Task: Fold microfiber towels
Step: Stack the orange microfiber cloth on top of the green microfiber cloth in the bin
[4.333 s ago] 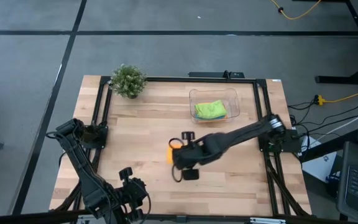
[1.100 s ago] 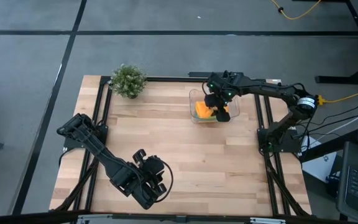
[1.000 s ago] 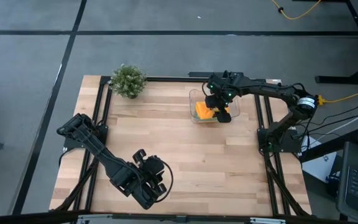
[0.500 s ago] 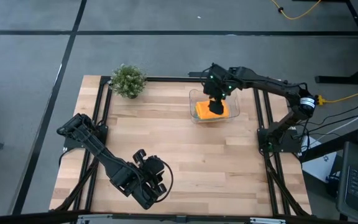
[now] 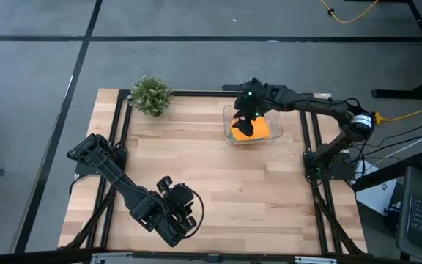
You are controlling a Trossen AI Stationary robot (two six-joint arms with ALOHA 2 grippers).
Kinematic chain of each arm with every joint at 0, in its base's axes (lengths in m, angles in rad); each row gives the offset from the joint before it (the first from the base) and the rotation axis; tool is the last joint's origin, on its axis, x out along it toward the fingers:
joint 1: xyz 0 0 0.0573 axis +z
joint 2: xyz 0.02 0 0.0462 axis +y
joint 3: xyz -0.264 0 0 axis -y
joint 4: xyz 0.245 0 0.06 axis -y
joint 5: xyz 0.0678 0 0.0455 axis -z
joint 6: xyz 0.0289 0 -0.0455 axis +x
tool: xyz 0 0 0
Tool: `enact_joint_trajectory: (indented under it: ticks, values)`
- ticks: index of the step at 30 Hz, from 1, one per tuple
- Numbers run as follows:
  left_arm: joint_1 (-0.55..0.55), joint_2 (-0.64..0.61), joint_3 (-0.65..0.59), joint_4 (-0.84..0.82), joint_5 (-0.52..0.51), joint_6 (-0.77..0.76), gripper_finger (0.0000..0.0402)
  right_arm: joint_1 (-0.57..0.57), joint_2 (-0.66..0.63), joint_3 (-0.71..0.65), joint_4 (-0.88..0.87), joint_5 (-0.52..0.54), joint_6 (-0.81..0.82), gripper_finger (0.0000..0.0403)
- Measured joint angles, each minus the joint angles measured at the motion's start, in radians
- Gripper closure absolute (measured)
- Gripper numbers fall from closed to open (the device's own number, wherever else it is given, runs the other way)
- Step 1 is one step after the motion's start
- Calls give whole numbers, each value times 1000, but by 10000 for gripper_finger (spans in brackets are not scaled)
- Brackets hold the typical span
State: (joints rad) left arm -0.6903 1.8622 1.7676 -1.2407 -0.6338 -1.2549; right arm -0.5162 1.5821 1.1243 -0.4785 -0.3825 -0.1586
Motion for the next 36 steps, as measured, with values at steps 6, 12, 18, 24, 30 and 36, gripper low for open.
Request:
enact_joint_trajectory:
  ticks: [6,12,18,24,30,36]
  values:
    - [2,0,0,0,0,-2,256,0,-53,-165,84,23,-55,167]
    - [13,0,0,-5,-8,1,256,0,-93,-387,502,74,-23,167]
    - [31,0,0,-5,-8,6,256,0,-94,-544,709,74,0,167]
    - [38,0,0,-5,-8,8,256,0,-98,-604,761,71,30,167]
    - [37,0,0,-5,-6,9,256,1,-93,-525,737,90,57,167]
    - [35,0,0,-4,-4,8,256,1,-93,-404,568,89,73,167]
